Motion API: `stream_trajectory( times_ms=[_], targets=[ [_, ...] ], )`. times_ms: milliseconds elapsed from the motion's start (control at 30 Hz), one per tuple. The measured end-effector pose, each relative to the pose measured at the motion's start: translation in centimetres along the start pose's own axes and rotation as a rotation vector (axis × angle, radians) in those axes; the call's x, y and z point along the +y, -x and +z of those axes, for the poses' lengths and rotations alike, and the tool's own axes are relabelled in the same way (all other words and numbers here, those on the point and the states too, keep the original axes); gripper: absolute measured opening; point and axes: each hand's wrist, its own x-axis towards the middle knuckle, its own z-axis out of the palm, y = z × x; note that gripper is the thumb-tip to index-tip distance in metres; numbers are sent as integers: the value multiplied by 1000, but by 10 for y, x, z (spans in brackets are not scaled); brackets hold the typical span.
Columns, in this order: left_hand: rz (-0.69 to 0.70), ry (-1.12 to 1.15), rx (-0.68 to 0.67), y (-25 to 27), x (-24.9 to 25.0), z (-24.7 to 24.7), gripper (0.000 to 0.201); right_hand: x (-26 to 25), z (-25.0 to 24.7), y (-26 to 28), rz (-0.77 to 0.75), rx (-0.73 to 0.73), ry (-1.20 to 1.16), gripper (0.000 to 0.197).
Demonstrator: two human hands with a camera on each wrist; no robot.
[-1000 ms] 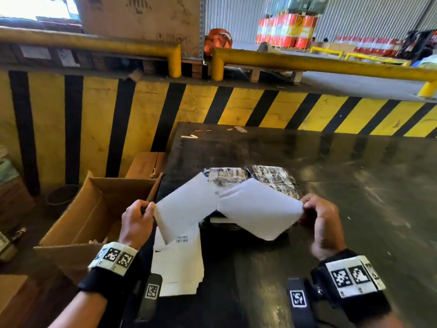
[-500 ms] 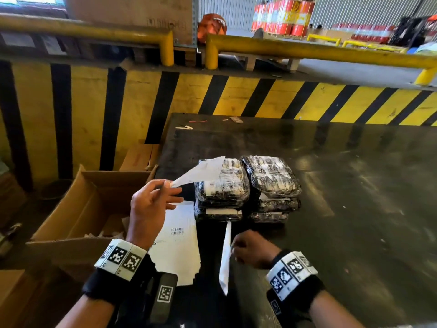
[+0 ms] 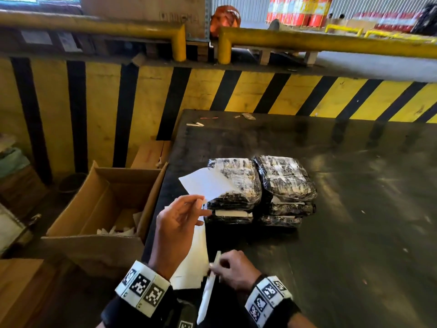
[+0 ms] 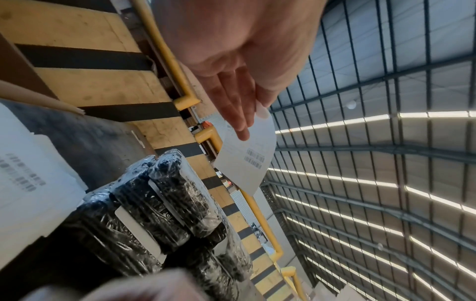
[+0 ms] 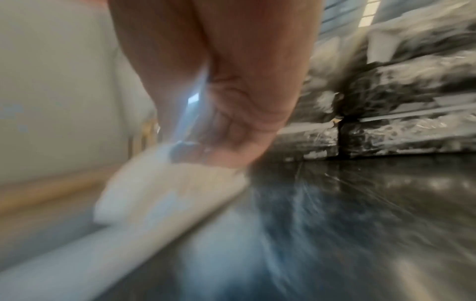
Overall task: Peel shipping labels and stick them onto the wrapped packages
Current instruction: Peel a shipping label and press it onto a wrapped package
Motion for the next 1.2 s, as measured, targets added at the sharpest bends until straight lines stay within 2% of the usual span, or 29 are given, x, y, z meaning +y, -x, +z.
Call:
stream_trajectory(
  times_ms=[100, 133, 200, 267, 367, 467, 533, 600, 667, 700, 767, 833, 867, 933, 1000, 1100, 1200],
  targets=[
    [54, -49, -42, -2, 4, 12, 14, -33, -40, 12, -50, 228, -768, 51],
    [68, -70, -65, -1, 5, 16, 15, -44, -56, 15, -86, 281, -937, 54],
    [82, -91, -106, -2, 9, 31, 17, -57, -88, 22, -150, 398, -1124, 52],
    [82, -90, -147, -4, 11, 48, 19, -57, -114, 23, -147, 540, -1219, 40],
    [70, -102, -242, -9, 9, 70, 21, -43, -146, 23, -109, 722, -1194, 25],
    [70, -94, -329, -19, 10, 94, 29, -26, -180, 27, -184, 728, -1108, 30],
    [70, -55, -247, -31, 15, 111, 35, -13, -203, 28, -237, 691, -1096, 37],
    [94, -69, -72, -50, 19, 125, 36, 3, -225, 27, -279, 689, -1061, 42],
    [130, -177, 60, -70, 20, 134, 37, 18, -243, 25, -268, 652, -1021, 36],
    [122, -227, 72, -80, 20, 143, 38, 25, -254, 24, -255, 590, -1000, 29],
    [-16, -184, -87, -92, 19, 160, 35, 40, -266, 23, -233, 414, -925, 22],
    [-244, -94, -291, -93, 11, 179, 25, 54, -271, 23, -195, 274, -806, 18],
    [-334, -80, -321, -92, 4, 188, 20, 64, -274, 20, -166, 223, -748, 17],
    [-428, -106, -310, -86, -12, 196, 14, 81, -276, 14, -117, 151, -675, 18],
    [-444, -137, -257, -82, -22, 199, 13, 95, -277, 7, -84, 156, -641, 26],
    [-452, -189, -177, -84, -30, 204, 12, 109, -283, -5, -39, 265, -595, 32],
    [-444, -255, -151, -99, -37, 211, 7, 110, -289, -18, -55, 369, -573, 27]
  ],
)
